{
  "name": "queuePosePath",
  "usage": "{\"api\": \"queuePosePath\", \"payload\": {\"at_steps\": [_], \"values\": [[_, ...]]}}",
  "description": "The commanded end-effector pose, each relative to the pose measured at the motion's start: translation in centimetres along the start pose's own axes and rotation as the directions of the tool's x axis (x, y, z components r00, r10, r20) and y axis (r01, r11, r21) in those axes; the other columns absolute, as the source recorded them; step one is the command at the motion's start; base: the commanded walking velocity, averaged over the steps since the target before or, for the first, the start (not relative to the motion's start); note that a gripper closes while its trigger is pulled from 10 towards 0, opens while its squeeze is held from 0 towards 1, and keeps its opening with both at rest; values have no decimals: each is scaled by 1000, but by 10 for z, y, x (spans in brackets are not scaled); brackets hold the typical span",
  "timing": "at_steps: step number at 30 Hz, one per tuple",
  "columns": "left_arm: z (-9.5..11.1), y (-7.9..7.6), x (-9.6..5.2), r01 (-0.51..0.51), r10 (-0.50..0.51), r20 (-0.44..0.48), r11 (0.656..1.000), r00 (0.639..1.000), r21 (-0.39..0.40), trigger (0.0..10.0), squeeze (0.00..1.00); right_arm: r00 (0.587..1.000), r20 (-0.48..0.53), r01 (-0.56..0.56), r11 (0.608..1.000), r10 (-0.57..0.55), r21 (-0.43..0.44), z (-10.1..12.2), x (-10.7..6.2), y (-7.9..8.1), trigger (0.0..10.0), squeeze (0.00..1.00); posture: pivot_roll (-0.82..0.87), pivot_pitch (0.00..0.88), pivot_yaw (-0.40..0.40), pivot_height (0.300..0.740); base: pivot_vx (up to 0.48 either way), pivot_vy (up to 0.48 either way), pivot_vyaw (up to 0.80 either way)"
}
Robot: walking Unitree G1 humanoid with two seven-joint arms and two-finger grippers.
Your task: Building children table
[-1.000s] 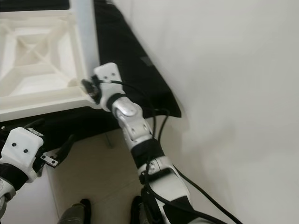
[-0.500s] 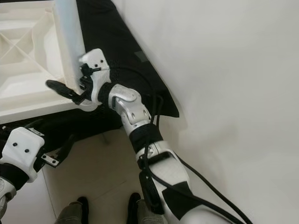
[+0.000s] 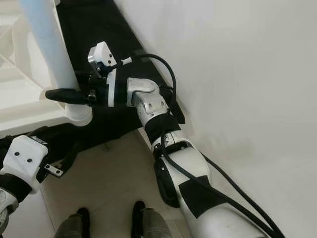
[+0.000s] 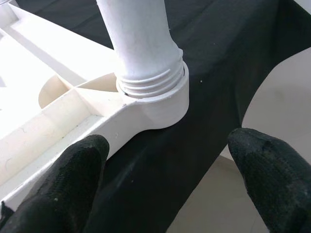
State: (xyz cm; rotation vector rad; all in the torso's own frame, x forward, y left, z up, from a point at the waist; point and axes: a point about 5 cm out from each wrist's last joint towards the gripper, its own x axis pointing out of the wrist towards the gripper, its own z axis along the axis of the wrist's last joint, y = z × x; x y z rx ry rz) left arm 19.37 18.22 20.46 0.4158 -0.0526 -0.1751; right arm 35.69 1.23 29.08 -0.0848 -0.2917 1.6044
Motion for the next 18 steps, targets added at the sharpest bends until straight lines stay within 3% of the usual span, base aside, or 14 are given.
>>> {"api": "queuePosePath", "payload": {"at_steps": [1, 6, 9, 10, 11, 13, 15, 16, 17, 18], "values": [[-2, -3, -4, 2, -2, -17, 1000, 1000, -13, 10000, 0, 1000, 1, -23, 999, 23, 41, -7, 1, 2, 0, 0, 223, 333, -196, 740, 0, 0, 0], [-2, -4, -4, 8, -8, -19, 1000, 1000, -16, 10000, 0, 1000, -21, 21, 999, -20, 24, -10, -10, -2, 0, 0, 216, 335, -193, 740, 0, 0, 0], [-2, -3, -4, 7, -7, -20, 1000, 1000, -16, 10000, 0, 985, -64, 158, 987, -160, -30, -12, -21, -11, 0, 0, 205, 338, -194, 740, 0, 0, 0], [-2, -3, -4, 7, -7, -20, 1000, 1000, -16, 10000, 0, 985, -64, 158, 987, -160, -30, -12, -21, -11, 0, 0, 205, 338, -194, 740, 0, 0, 0], [-2, -3, -4, 6, -6, -21, 1000, 1000, -16, 10000, 0, 948, -83, 306, 951, -308, -30, -16, -36, -18, 0, 0, 207, 341, -194, 740, 0, 0, 0], [-2, -3, -4, 6, -6, -21, 1000, 1000, -15, 10000, 0, 931, -85, 353, 935, -354, -27, -17, -42, -21, 0, 0, 207, 341, -194, 740, 0, 0, 0], [-3, -3, -5, 12, -12, -23, 1000, 1000, -14, 10000, 0, 803, -126, 581, 812, -583, -54, -31, -57, -25, 0, 0, 192, 339, -186, 740, 0, 0, 0], [-3, -3, -5, 12, -12, -23, 1000, 1000, -14, 10000, 0, 803, -126, 581, 812, -583, -54, -31, -57, -25, 0, 0, 192, 339, -186, 740, 0, 0, 0], [-3, -2, -5, 13, -13, -23, 1000, 1000, -15, 10000, 0, 666, -162, 732, 679, -729, -46, -49, -61, -16, 0, 0, 187, 342, -179, 740, 0, 0, 0], [-3, -1, -4, 14, -14, -26, 1000, 1000, -14, 10000, 0, 592, -192, 788, 612, -783, -68, -61, -60, -1, 0, 0, 195, 347, -173, 740, 0, 0, 0]]}}
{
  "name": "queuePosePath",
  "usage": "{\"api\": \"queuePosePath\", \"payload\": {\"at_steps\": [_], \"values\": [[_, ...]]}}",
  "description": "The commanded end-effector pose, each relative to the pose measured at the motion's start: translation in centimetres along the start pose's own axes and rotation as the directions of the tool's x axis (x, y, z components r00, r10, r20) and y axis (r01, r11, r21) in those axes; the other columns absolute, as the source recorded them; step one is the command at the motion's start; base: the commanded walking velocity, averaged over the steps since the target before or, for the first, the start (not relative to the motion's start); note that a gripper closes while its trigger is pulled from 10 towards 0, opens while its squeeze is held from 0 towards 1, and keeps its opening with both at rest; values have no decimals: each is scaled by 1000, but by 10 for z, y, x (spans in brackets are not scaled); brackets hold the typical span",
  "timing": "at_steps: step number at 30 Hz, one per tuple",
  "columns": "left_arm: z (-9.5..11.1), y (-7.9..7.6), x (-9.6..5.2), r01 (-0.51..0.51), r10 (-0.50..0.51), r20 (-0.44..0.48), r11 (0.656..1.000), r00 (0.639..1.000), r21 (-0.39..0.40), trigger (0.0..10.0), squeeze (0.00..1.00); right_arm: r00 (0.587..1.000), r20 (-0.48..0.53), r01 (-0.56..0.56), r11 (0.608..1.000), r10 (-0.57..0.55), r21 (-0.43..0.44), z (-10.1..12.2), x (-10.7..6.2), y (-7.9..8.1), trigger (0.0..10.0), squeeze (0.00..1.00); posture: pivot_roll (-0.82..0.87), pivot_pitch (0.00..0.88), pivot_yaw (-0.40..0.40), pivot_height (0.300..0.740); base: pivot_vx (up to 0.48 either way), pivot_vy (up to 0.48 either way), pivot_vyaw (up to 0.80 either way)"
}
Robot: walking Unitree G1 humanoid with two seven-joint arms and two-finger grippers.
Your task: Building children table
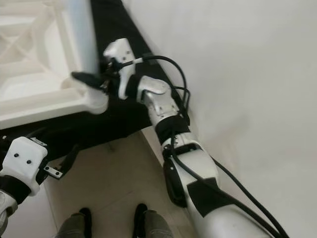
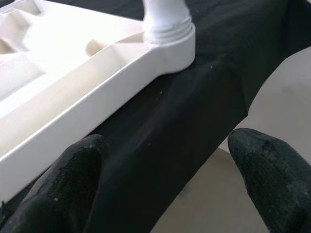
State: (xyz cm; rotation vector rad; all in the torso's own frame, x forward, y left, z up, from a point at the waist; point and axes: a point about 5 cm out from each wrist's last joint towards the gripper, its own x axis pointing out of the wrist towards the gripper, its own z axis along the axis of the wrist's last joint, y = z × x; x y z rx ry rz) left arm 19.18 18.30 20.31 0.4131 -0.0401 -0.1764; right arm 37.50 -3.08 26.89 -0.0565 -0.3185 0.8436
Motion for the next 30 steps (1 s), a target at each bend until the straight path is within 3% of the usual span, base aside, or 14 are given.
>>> {"api": "queuePosePath", "payload": {"at_steps": [1, 4, 6, 11, 12, 17, 18, 20, 22, 23, 24, 25, 28, 30], "values": [[-2, 0, -2, 10, -10, -16, 1000, 1000, -9, 10000, 0, 957, -223, 195, 981, -188, 9, -46, -24, 12, 0, 0, 195, 347, -173, 740, 0, 0, 0], [-2, 0, -1, 11, -11, -15, 1000, 1000, -8, 10000, 0, 966, -196, 185, 981, -171, 54, -46, -17, 28, 0, 0, 183, 330, -160, 740, 0, 0, 0], [-1, -1, 2, 16, -16, -6, 1000, 1000, -4, 10000, 0, 985, -148, 99, 992, -87, 78, -39, 4, 42, 0, 0, 192, 327, -170, 740, 0, 0, 0], [-1, -1, 2, 19, -19, -2, 1000, 1000, -1, 10000, 0, 985, -151, 95, 992, -82, 83, -37, 9, 48, 0, 0, 192, 327, -170, 740, 0, 0, 0], [-1, 2, 2, 3, -3, -4, 1000, 1000, 2, 10000, 0, 992, -124, 36, 996, -27, 76, -27, 21, 54, 10000, 0, 200, 320, -178, 740, 0, 0, 0], [0, 3, 2, -3, 3, 0, 1000, 1000, 0, 10000, 0, 993, -91, -64, 989, 76, 130, -9, 24, 67, 10000, 31, 205, 318, -176, 740, 0, 0, 0], [0, 2, 2, -1, 1, 1, 1000, 1000, 0, 10000, 0, 990, -60, -118, 980, 129, 158, -4, 26, 66, 10000, 1000, 211, 319, -175, 740, 0, 0, 0], [0, 2, 2, 0, 0, 1, 1000, 1000, -1, 10000, 0, 984, -35, -164, 970, 173, 178, -1, 28, 66, 10000, 1000, 213, 320, -174, 740, 0, 0, 0], [0, 1, 2, 3, -3, 1, 1000, 1000, -2, 10000, 0, 949, 34, -316, 933, 315, 170, 10, 29, 62, 10000, 1000, 222, 323, -171, 740, 0, 0, 0], [0, 1, 2, 3, -3, 1, 1000, 1000, -2, 10000, 0, 949, 34, -316, 933, 315, 170, 10, 29, 62, 10000, 1000, 222, 323, -171, 740, 0, 0, 0], [1, 0, 2, 8, -8, 3, 1000, 1000, -3, 10000, 0, 887, 58, -462, 880, 459, 109, 14, 23, 57, 10000, 0, 235, 323, -171, 740, 0, 0, 0], [1, 0, 2, 8, -8, 3, 1000, 1000, -3, 10000, 0, 887, 58, -462, 880, 459, 109, 14, 23, 57, 10000, 0, 235, 323, -171, 740, 0, 0, 0], [2, -1, 2, 12, -12, 4, 1000, 1000, -3, 10000, 0, 825, 32, -564, 824, 563, 49, 13, 17, 52, 10000, 0, 235, 321, -173, 740, 0, 0, 0], [1, 0, 2, 11, -11, 2, 1000, 1000, -2, 10000, 0, 839, -31, -542, 839, 544, 38, 8, 17, 44, 10000, 0, 233, 321, -174, 740, 0, 0, 0]]}}
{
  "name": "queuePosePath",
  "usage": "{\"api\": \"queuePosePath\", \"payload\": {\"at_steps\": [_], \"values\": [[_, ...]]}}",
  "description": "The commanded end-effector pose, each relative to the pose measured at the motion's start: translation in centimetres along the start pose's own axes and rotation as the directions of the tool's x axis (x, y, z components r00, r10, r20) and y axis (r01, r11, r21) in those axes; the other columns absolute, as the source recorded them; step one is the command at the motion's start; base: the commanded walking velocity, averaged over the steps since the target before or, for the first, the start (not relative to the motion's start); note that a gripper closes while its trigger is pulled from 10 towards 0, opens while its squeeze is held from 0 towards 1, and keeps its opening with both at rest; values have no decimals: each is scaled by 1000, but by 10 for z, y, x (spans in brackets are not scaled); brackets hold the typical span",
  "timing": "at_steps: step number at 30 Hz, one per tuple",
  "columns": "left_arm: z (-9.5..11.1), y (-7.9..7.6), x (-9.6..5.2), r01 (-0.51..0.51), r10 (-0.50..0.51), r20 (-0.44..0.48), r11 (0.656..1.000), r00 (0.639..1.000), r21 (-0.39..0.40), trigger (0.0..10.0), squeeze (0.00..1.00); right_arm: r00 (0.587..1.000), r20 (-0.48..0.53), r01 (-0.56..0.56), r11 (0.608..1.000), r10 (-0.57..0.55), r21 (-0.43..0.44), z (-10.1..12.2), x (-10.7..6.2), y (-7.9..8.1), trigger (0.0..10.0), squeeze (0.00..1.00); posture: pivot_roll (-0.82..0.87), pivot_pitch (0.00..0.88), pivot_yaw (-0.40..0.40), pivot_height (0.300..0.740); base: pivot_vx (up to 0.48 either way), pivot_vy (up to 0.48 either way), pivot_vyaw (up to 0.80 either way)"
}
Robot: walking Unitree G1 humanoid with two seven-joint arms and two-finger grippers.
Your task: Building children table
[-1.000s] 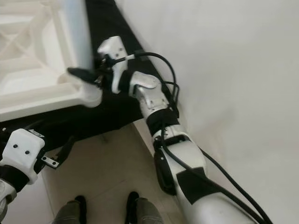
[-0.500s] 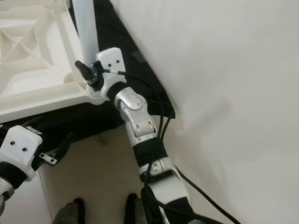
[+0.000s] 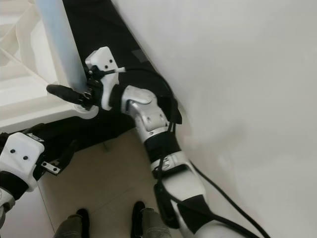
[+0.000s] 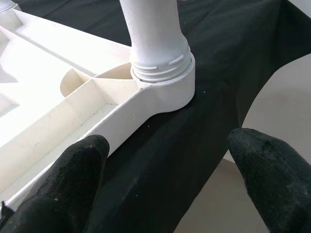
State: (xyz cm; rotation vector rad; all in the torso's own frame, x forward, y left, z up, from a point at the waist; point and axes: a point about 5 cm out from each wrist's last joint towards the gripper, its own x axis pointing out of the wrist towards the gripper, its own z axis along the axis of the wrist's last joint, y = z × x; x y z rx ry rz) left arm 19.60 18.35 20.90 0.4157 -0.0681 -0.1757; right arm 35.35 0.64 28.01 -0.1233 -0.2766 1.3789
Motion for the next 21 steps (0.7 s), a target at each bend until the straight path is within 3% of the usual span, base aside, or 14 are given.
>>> {"api": "queuePosePath", "payload": {"at_steps": [1, 5, 6, 7, 8, 16, 21], "values": [[-4, -4, -3, 18, -18, -25, 1000, 1000, -9, 10000, 0, 999, -42, -29, 1000, 29, 7, -8, 2, 2, 10000, 0, 231, 324, -175, 740, 0, 0, 0], [-4, -4, -3, 19, -19, -26, 1000, 999, -10, 10000, 0, 997, -64, -39, 999, 40, 13, -10, 0, -1, 10000, 0, 232, 326, -175, 740, 0, 0, 0], [-4, -4, -3, 19, -19, -27, 1000, 999, -11, 10000, 0, 995, -79, -55, 998, 55, 8, -11, -1, -1, 7804, 0, 231, 326, -176, 740, 0, 0, 0], [-4, -4, -3, 20, -20, -27, 1000, 999, -11, 10000, 0, 992, -108, -65, 998, 64, -5, -13, -2, -2, 4627, 0, 231, 326, -176, 740, 0, 0, 0], [-4, -5, -3, 20, -21, -27, 1000, 999, -12, 10000, 0, 988, -135, -81, 997, 78, -18, -17, -3, -2, 0, 0, 231, 326, -176, 740, 0, 0, 0], [-5, -8, -3, 35, -36, -29, 999, 999, -19, 10000, 0, 973, -195, -131, 991, 123, -31, -28, -11, -3, 0, 0, 223, 321, -176, 740, 0, 0, 0], [-6, -9, -3, 37, -38, -30, 999, 999, -22, 10000, 0, 970, -230, -84, 996, 73, -40, -32, -20, -10, 0, 0, 220, 317, -177, 740, 0, 0, 0]]}}
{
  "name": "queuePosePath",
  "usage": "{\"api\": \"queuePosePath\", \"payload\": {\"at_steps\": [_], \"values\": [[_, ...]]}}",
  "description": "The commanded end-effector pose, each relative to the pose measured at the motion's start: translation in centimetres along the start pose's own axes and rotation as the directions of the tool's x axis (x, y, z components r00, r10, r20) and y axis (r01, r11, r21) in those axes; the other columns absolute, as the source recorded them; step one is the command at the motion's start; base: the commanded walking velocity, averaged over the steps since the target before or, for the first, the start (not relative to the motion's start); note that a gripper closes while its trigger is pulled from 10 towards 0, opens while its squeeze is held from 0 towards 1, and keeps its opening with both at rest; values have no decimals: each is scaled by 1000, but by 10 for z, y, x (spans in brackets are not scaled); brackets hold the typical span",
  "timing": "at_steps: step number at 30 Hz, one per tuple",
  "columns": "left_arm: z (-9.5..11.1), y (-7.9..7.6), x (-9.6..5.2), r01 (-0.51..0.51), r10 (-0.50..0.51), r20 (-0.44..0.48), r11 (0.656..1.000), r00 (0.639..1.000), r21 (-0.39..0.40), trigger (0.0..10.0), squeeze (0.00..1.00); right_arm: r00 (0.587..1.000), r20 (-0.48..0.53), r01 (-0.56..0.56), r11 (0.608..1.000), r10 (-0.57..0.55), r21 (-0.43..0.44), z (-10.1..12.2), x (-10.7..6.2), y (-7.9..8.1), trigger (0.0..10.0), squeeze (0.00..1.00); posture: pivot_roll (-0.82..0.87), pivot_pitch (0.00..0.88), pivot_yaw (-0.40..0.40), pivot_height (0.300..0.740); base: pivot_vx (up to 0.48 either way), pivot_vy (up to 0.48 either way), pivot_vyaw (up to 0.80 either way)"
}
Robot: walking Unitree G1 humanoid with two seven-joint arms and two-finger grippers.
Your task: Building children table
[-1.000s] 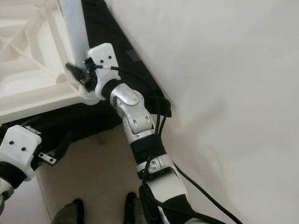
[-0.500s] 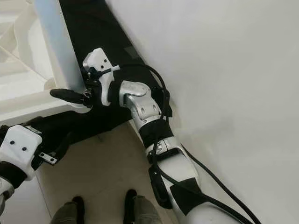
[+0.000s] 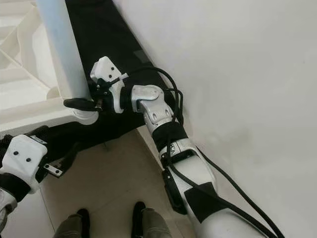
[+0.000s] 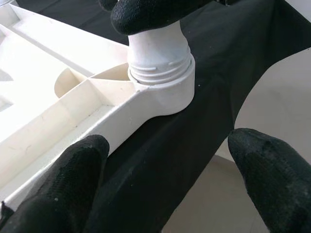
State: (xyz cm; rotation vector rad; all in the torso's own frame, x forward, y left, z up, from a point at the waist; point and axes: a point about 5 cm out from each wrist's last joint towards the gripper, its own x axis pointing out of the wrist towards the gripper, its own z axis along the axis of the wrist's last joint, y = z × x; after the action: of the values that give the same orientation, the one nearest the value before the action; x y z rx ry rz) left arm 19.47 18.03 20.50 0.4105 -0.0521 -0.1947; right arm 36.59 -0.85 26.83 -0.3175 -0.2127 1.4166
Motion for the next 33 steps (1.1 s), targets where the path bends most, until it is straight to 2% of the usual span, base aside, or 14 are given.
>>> {"api": "queuePosePath", "payload": {"at_steps": [1, 7, 9, 10, 11, 14, 20, 21, 26, 27, 28, 29, 32, 33], "values": [[-4, -4, -3, 16, -16, -20, 1000, 1000, -15, 10000, 0, 996, -83, 18, 998, -13, 52, -21, -6, 2, 0, 0, 218, 316, -181, 740, 0, 0, 0], [-5, -3, -4, 11, -12, -22, 1000, 1000, -15, 10000, 0, 950, -144, 300, 941, -278, 156, -54, -25, 5, 0, 0, 216, 316, -188, 740, 0, 0, 0], [-5, -2, -5, 10, -10, -26, 1000, 1000, -10, 10000, 0, 668, -319, 740, 647, -673, 185, -87, -42, 15, 0, 0, 211, 314, -189, 740, 0, 0, 0], [-5, -2, -5, 10, -10, -26, 1000, 1000, -10, 10000, 0, 668, -319, 740, 647, -673, 185, -87, -42, 15, 0, 0, 211, 314, -189, 740, 0, 0, 0], [-5, -1, -5, 9, -9, -25, 1000, 1000, -9, 10000, 0, 639, -382, 761, 622, -668, 186, -101, -47, 45, 0, 0, 238, 326, -177, 740, 0, 0, 0], [-5, 3, -4, -9, 9, -21, 1000, 1000, -6, 10000, 0, 691, -384, 715, 658, -612, 237, -104, -43, 81, 0, 0, 209, 303, -158, 740, 0, 0, 0], [-4, 1, 2, -12, 12, -4, 1000, 1000, -25, 10000, 0, 776, -313, 623, 744, -548, 243, -85, -17, 58, 78, 0, 221, 296, -167, 740, 0, 0, 0], [-5, 3, 1, -23, 23, -5, 999, 1000, -32, 10000, 0, 791, -293, 605, 757, -537, 248, -81, -14, 54, 10000, 0, 227, 291, -164, 740, 0, 0, 0], [-3, 7, 0, -44, 46, 19, 994, 999, -95, 10000, 0, 820, -219, 572, 781, -529, 252, -61, -7, 43, 10000, 0, 229, 290, -164, 740, 0, 0, 0], [0, 5, 0, -28, 33, 39, 990, 999, -136, 10000, 0, 845, -185, 535, 802, -502, 264, -54, -6, 40, 10000, 702, 229, 287, -166, 740, 0, 0, 0], [0, 5, 0, -28, 33, 39, 990, 999, -136, 10000, 0, 845, -185, 535, 802, -502, 264, -54, -6, 40, 10000, 702, 229, 287, -166, 740, 0, 0, 0], [3, -5, -2, 35, -19, 74, 977, 997, -212, 10000, 0, 915, -82, 402, 883, -394, 242, -35, -5, 30, 10000, 1000, 233, 286, -168, 740, 0, 0, 0], [3, -11, -3, 64, -48, 73, 970, 996, -236, 10000, 0, 952, -4, 299, 930, -305, 212, -21, -6, 21, 10000, 1000, 236, 287, -170, 740, 0, 0, 0], [1, -11, -4, 60, -47, 59, 970, 997, -234, 10000, 0, 963, 19, 259, 943, -269, 209, -18, -7, 19, 10000, 667, 241, 286, -167, 740, 0, 0, 0]]}}
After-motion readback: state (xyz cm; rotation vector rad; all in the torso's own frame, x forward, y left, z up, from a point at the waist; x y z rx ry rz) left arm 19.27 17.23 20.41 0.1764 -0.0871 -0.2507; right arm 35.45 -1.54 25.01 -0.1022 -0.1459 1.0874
